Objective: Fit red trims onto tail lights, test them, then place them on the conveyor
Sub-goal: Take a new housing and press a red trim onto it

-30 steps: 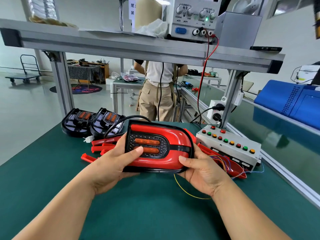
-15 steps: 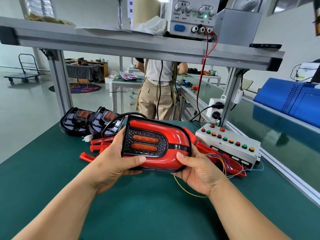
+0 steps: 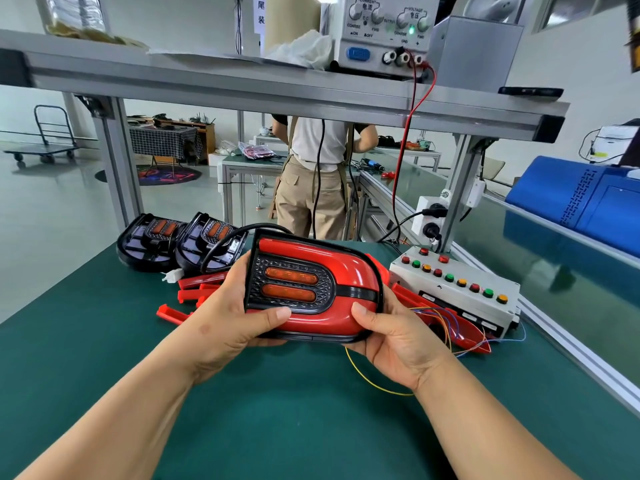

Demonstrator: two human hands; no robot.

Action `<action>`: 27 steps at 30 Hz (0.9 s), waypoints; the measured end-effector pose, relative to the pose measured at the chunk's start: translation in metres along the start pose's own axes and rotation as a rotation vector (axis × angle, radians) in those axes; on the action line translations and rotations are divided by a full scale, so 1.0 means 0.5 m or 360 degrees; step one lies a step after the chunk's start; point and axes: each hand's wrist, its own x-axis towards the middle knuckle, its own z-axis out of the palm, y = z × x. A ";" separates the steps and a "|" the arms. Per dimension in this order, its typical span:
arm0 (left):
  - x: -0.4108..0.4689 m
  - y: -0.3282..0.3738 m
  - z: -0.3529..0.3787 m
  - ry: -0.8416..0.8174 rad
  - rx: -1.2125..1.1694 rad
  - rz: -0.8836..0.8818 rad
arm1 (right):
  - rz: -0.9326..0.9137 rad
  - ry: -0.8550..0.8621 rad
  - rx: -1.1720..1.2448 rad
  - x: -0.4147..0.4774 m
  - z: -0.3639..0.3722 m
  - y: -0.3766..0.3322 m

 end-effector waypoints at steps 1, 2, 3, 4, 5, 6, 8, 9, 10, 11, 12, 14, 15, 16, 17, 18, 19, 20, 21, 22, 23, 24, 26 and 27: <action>0.001 0.000 -0.001 -0.0003 -0.0016 -0.0005 | -0.0015 0.0006 -0.0016 0.000 0.000 -0.001; 0.001 0.000 -0.001 -0.0005 -0.0021 -0.0016 | -0.0026 0.0009 -0.0027 0.000 0.000 -0.001; 0.001 -0.001 -0.001 -0.0007 -0.0013 -0.0032 | -0.0033 0.0009 -0.0033 0.000 0.000 -0.001; 0.001 -0.002 -0.001 -0.0011 -0.0003 -0.0053 | -0.0034 0.0009 -0.0037 0.000 -0.001 -0.001; 0.001 -0.003 -0.002 -0.0015 0.0001 -0.0081 | -0.0029 0.0007 -0.0042 -0.001 -0.002 -0.001; 0.000 -0.003 -0.003 -0.0022 -0.0004 -0.0116 | -0.0020 0.0000 -0.0044 -0.001 -0.003 0.000; -0.003 0.000 -0.010 -0.0064 -0.0057 -0.0192 | 0.0001 -0.0024 -0.0029 0.000 -0.004 0.000; -0.006 0.003 -0.015 -0.0101 -0.0108 -0.0231 | 0.0011 -0.0051 -0.0020 -0.001 -0.003 -0.001; -0.010 0.006 -0.021 -0.0145 -0.0161 -0.0271 | 0.0022 -0.0083 -0.0011 -0.001 -0.002 -0.002; -0.013 0.009 -0.026 -0.0188 -0.0196 -0.0308 | 0.0034 -0.0106 -0.0006 -0.001 -0.002 -0.003; -0.016 0.012 -0.031 -0.0226 -0.0192 -0.0337 | 0.0044 -0.0113 -0.0008 -0.001 -0.001 -0.003; -0.021 0.018 -0.042 -0.0263 -0.0072 -0.0385 | 0.0056 -0.0084 -0.0035 -0.003 0.003 -0.004; -0.023 0.025 -0.049 -0.0261 0.0008 -0.0409 | 0.0056 -0.0066 -0.0067 -0.004 0.005 -0.005; -0.026 0.032 -0.059 -0.0257 0.0079 -0.0431 | 0.0053 -0.0054 -0.0118 -0.006 0.006 -0.007; -0.028 0.041 -0.070 -0.0262 0.0133 -0.0451 | 0.0055 -0.0050 -0.0191 -0.009 0.007 -0.010; -0.032 0.048 -0.082 -0.0271 0.0174 -0.0474 | 0.0077 -0.0054 -0.0292 -0.013 0.008 -0.013; -0.036 0.055 -0.094 -0.0258 0.0218 -0.0507 | 0.0132 -0.0076 -0.0426 -0.018 0.010 -0.017; -0.040 0.058 -0.103 -0.0216 0.0271 -0.0550 | 0.0213 -0.0123 -0.0585 -0.023 0.012 -0.020; -0.044 0.060 -0.112 -0.0161 0.0315 -0.0599 | 0.0297 -0.0182 -0.0737 -0.028 0.014 -0.023; -0.046 0.059 -0.118 -0.0127 0.0338 -0.0649 | 0.0363 -0.0227 -0.0863 -0.030 0.016 -0.024; -0.049 0.059 -0.120 -0.0122 0.0354 -0.0700 | 0.0408 -0.0246 -0.0967 -0.031 0.015 -0.023; -0.050 0.059 -0.121 -0.0143 0.0380 -0.0744 | 0.0441 -0.0249 -0.1053 -0.030 0.013 -0.022; -0.050 0.058 -0.118 -0.0212 0.0440 -0.0810 | 0.0490 -0.0257 -0.1155 -0.028 0.005 -0.022; -0.049 0.056 -0.115 -0.0245 0.0450 -0.0830 | 0.0505 -0.0268 -0.1186 -0.027 0.000 -0.023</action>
